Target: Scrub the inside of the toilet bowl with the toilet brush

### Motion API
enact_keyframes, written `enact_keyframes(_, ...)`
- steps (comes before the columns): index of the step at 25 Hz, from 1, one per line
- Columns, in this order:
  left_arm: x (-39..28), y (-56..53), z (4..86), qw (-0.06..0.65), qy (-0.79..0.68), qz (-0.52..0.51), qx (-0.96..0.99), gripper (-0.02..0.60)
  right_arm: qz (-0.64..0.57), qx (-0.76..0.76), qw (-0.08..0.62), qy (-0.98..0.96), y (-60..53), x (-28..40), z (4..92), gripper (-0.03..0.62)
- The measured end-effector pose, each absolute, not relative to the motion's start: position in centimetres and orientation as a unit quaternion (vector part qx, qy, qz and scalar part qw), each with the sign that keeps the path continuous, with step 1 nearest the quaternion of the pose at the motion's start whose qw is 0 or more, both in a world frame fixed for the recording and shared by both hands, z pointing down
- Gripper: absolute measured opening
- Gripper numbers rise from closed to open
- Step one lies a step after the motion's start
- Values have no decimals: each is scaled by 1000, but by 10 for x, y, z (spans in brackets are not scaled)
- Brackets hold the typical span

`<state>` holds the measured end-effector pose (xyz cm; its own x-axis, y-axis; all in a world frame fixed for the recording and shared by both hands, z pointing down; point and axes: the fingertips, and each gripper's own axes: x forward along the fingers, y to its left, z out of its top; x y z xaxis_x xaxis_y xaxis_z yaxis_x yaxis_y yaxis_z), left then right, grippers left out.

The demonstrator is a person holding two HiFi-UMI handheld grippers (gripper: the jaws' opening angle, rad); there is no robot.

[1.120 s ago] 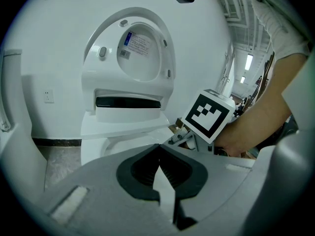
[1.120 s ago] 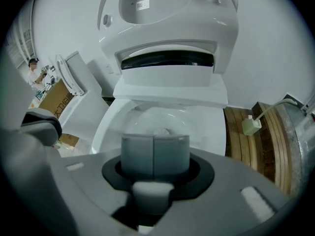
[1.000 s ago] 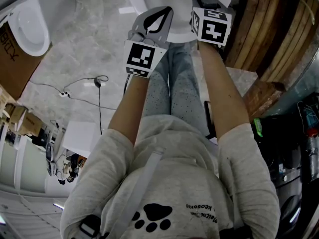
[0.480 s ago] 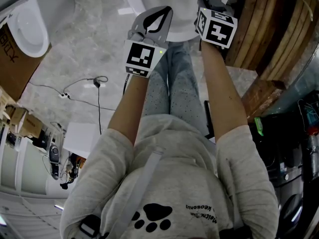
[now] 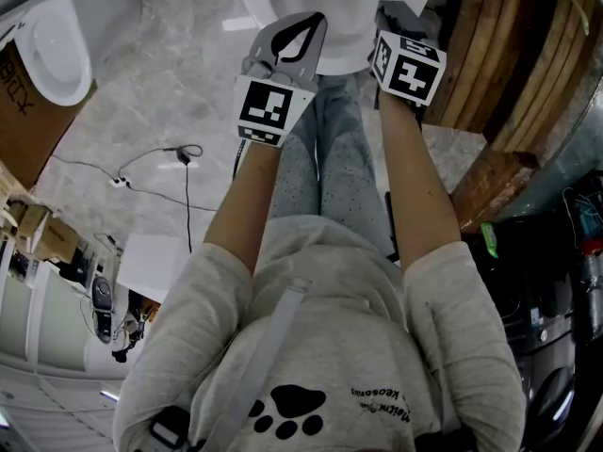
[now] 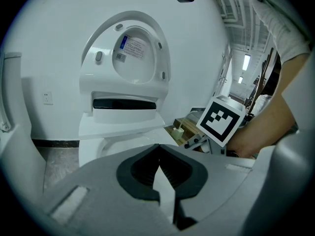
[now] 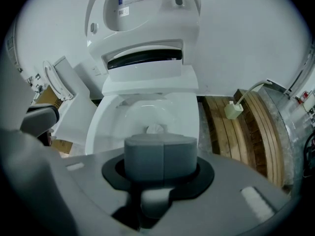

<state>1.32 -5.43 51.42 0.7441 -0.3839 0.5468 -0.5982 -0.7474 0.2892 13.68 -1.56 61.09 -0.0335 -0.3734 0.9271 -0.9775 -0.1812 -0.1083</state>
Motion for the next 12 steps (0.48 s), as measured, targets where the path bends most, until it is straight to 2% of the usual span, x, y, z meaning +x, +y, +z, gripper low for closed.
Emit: enact_keyframes(12,5,-40,504,225,-273,230,906,-11,474,602,342,-544,22,115,606,152)
